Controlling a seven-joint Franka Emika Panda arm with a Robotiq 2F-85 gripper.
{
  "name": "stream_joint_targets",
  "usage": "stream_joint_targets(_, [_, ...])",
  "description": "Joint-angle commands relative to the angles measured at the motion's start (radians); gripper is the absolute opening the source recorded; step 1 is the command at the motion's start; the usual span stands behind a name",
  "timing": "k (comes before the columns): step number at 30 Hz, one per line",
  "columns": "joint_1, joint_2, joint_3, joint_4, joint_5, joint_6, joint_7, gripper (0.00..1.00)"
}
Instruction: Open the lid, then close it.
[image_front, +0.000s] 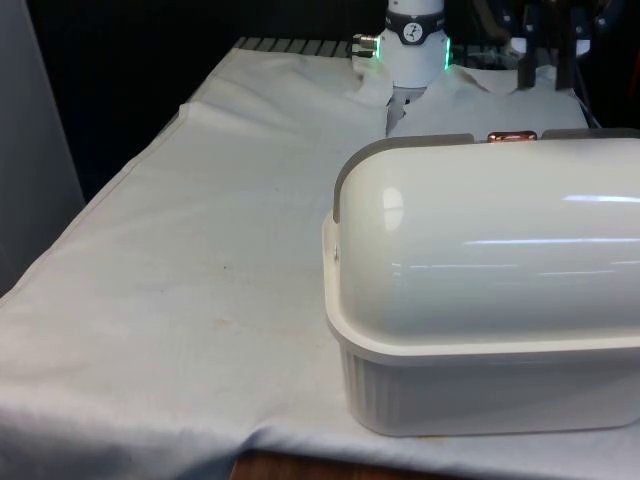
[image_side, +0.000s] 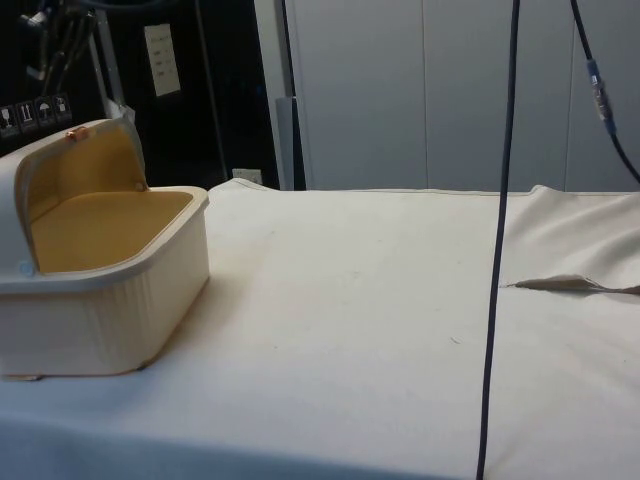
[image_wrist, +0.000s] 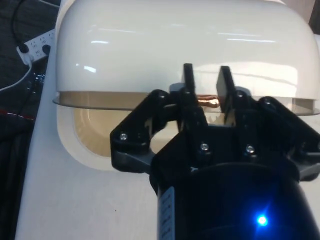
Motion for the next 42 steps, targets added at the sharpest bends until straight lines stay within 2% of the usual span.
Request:
stream_joint_targets(1, [0.006, 0.002, -0.01, -0.001, -0.013, 0.011, 0.013, 0.32])
stream_joint_targets(2, [0.007, 0.002, -0.01, -0.001, -0.013, 0.011, 0.013, 0.23])
stream_joint_targets(4, [0.007, 0.003, -0.01, -0.002, -0.014, 0.013, 0.013, 0.11])
stream_joint_targets(5, [0.0, 0.001, 0.0, -0.001, -0.001, 0.0, 0.0, 0.07])
stream_joint_targets(6, [0.006, 0.007, -0.009, -0.002, -0.012, 0.016, 0.012, 0.07])
stream_joint_targets(8, [0.004, 0.012, -0.007, -0.002, -0.009, 0.022, 0.009, 0.0])
stream_joint_targets(16, [-0.003, 0.039, 0.001, 0.002, 0.004, 0.047, 0.002, 0.0])
stream_joint_targets(20, [-0.002, 0.044, 0.0, 0.0, 0.003, 0.063, 0.002, 0.0])
stream_joint_targets(33, [-0.005, 0.056, 0.003, -0.001, 0.005, 0.056, -0.001, 0.0])
stream_joint_targets(34, [-0.002, 0.056, 0.0, -0.001, 0.001, 0.054, 0.001, 0.0])
stream_joint_targets(35, [-0.006, 0.056, 0.003, -0.001, 0.006, 0.056, -0.001, 0.0])
stream_joint_targets(42, [-0.009, 0.057, 0.004, -0.002, 0.011, 0.056, -0.002, 0.0])
